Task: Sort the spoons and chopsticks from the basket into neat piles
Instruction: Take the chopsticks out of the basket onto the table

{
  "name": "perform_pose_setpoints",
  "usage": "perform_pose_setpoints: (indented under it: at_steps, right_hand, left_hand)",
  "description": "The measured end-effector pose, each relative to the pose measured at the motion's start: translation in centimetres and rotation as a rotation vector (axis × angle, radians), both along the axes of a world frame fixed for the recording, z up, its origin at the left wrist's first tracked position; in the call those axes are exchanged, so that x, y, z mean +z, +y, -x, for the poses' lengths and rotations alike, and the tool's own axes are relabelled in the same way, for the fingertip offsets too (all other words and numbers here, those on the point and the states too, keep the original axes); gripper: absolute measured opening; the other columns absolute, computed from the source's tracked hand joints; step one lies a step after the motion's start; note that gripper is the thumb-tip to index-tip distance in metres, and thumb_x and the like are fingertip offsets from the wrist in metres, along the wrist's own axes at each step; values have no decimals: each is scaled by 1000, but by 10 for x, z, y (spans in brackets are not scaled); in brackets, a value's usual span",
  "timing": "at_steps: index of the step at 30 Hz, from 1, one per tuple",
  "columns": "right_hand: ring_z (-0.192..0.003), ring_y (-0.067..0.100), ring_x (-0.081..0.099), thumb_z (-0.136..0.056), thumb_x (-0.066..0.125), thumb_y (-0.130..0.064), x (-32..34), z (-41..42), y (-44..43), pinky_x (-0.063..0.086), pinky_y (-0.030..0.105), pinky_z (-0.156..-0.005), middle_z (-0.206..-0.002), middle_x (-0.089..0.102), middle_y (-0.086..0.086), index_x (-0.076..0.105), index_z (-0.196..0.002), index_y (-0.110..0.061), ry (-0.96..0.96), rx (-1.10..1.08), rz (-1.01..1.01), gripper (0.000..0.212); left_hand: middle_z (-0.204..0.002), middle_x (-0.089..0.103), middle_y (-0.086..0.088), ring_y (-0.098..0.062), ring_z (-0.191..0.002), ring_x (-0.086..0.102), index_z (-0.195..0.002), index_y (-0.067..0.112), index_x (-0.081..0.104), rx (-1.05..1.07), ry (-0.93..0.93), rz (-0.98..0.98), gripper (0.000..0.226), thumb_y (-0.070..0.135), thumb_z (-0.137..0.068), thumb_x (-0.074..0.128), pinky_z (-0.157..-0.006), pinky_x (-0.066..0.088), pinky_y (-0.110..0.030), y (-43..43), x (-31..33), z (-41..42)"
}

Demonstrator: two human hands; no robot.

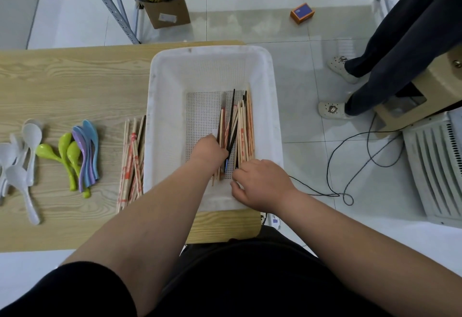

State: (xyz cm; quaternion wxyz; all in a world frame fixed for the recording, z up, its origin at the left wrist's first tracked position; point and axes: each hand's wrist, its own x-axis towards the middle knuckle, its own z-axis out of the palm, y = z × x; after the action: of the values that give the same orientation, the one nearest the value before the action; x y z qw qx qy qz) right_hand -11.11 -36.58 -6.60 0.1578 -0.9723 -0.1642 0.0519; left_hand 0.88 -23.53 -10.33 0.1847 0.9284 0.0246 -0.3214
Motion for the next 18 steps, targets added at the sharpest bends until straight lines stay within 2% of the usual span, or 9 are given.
perform_pose_setpoints:
  at_steps: [3, 10, 18]
  right_hand:
    - [-66, 24, 57, -90, 41, -38, 1, 0, 0, 39, 32, -59, -71, 59, 1, 65, -74, -15, 6, 2, 1, 37]
    - [-65, 23, 55, -90, 42, -37, 1, -1, 0, 34, 31, -58, -70, 58, 0, 63, -73, -15, 10, 2, 20, 35]
    - [-65, 22, 54, -90, 39, -37, 3, -1, 0, 34, 30, -58, -70, 58, -1, 63, -74, -15, 38, 0, 20, 37]
  left_hand:
    - [-89, 58, -8, -24, -81, 56, -96, 7, 53, -25, 10, -33, 17, 16, -89, 65, -65, 44, -30, -1, 2, 0]
    - [-111, 65, -16, -30, -103, 64, -113, 0, 56, -120, -14, -97, 25, 12, -92, 62, -71, 44, -31, -2, 1, 3]
    - [-123, 61, -17, -30, -113, 62, -123, -3, 53, -158, 9, -164, 26, 5, -98, 49, -81, 48, -32, -1, 2, 4]
